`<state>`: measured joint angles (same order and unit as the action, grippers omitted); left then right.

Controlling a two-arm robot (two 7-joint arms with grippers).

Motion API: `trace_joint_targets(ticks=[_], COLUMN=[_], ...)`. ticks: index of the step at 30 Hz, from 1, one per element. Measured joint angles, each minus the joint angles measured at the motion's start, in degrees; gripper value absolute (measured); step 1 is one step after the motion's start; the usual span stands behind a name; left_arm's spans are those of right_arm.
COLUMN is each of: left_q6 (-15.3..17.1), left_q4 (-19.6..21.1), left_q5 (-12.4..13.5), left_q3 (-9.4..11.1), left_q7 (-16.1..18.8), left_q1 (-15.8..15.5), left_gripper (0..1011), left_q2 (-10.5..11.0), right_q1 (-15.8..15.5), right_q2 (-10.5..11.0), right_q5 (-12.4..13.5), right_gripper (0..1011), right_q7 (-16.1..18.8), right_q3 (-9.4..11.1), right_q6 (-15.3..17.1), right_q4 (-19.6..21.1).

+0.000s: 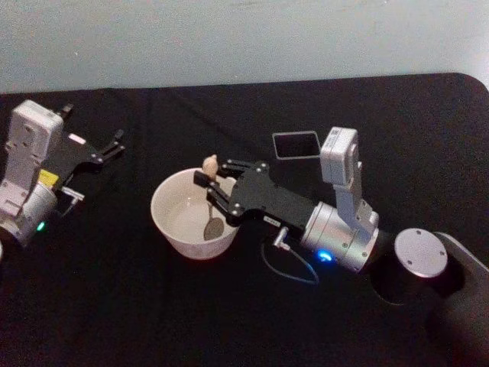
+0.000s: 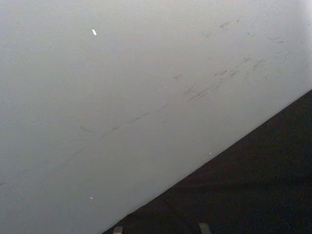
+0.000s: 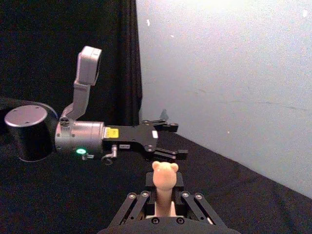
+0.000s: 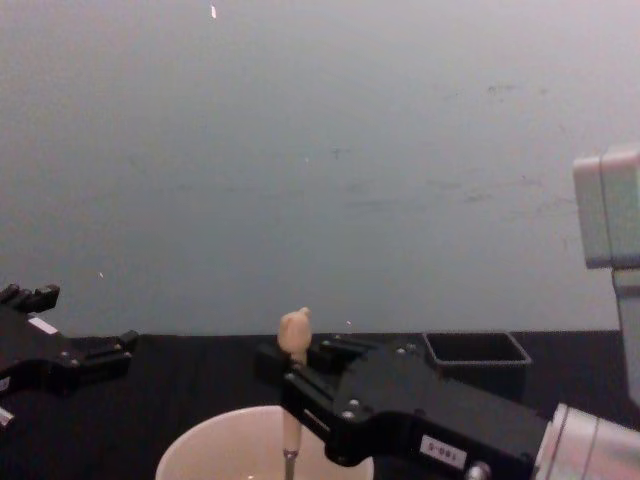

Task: Pick up the stirring spoon with one hand, stir inside the cup, then place it back in its original position.

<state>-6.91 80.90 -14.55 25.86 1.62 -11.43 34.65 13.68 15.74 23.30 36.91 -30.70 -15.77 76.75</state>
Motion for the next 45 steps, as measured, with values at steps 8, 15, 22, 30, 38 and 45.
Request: trace_joint_targets(ticks=[8, 15, 22, 30, 38, 45], left_q6=[0.0, 0.0, 0.0, 0.0, 0.0, 0.0], left_q4=[0.0, 0.0, 0.0, 0.0, 0.0, 0.0], left_q5=[0.0, 0.0, 0.0, 0.0, 0.0, 0.0], left_q3=[0.0, 0.0, 0.0, 0.0, 0.0, 0.0], left_q7=[0.0, 0.0, 0.0, 0.0, 0.0, 0.0], left_q1=[0.0, 0.0, 0.0, 0.0, 0.0, 0.0], left_gripper=[1001, 1001, 1001, 1001, 1001, 1001], left_q2=[0.0, 0.0, 0.0, 0.0, 0.0, 0.0], right_q1=[0.33, 1.38, 3.09, 4.6, 5.15, 4.66], right_q2=[-0.46, -1.49, -3.07, -4.52, -4.78, -4.37], right_q5=[0.1, -0.09, -0.82, -1.53, -1.98, -2.04], right_gripper=[214, 214, 215, 214, 214, 215], right_q7=[0.33, 0.31, -0.37, -1.67, -2.46, -2.66], right_q3=[-1.3, -1.99, -2.36, -1.75, -0.64, 0.02], right_q6=[0.15, -0.19, -1.12, -1.92, -2.15, -1.98], right_q4=[0.22, -0.88, -3.15, -5.53, -6.77, -6.52])
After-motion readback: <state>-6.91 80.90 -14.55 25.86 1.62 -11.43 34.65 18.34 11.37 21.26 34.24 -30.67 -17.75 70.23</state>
